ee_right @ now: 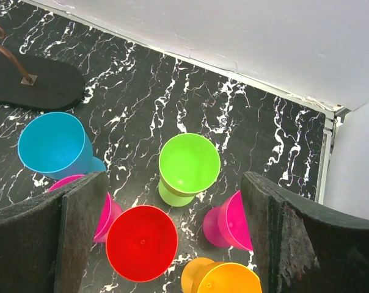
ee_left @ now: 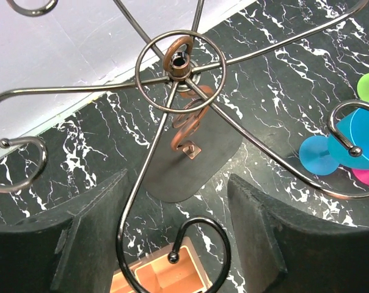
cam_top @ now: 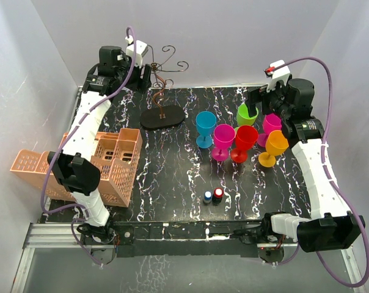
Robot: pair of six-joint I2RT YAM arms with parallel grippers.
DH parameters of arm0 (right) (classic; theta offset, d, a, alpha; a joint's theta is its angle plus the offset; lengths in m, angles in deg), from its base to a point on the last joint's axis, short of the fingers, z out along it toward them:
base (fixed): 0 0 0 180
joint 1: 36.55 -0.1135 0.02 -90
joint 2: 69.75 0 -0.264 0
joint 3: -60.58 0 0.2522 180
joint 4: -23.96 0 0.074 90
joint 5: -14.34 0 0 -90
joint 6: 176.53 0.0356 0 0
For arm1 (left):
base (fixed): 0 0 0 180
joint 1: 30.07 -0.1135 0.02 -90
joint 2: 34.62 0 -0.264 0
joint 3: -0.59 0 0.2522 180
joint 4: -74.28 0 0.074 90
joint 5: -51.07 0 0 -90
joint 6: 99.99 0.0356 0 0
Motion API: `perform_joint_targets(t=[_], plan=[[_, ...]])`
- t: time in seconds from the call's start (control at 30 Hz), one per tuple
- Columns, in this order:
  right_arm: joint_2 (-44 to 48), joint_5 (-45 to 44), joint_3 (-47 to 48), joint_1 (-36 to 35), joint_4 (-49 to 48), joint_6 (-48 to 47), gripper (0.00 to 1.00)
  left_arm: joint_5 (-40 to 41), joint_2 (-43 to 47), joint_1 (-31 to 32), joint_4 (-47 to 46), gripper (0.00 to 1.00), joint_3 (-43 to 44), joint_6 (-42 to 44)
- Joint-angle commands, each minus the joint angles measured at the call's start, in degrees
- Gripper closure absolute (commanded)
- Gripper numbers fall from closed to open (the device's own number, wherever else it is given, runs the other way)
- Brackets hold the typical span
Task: Place the wine glass upside down on the wine glass rack
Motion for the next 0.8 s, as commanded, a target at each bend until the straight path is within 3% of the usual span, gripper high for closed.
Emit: perform_joint_targets(t=[0.0, 0.3, 0.77], plan=[[0.95, 1.42, 0.26, -0.10, -3.90, 0.41, 0.02, 1.04, 1.17, 0.73, 0.48, 0.41, 3.45, 1.08], [0.88, 1.39, 0.14, -0.15, -3.82, 0.40, 0.02, -2.82, 0.95, 1.91, 1.21, 0.68, 5.60, -2.10], [0.07, 2.53, 0.78, -0.15, -3.59, 0.37, 0.02, -3.92, 5.24, 5.35, 0.50, 0.77, 1.05, -6.87]])
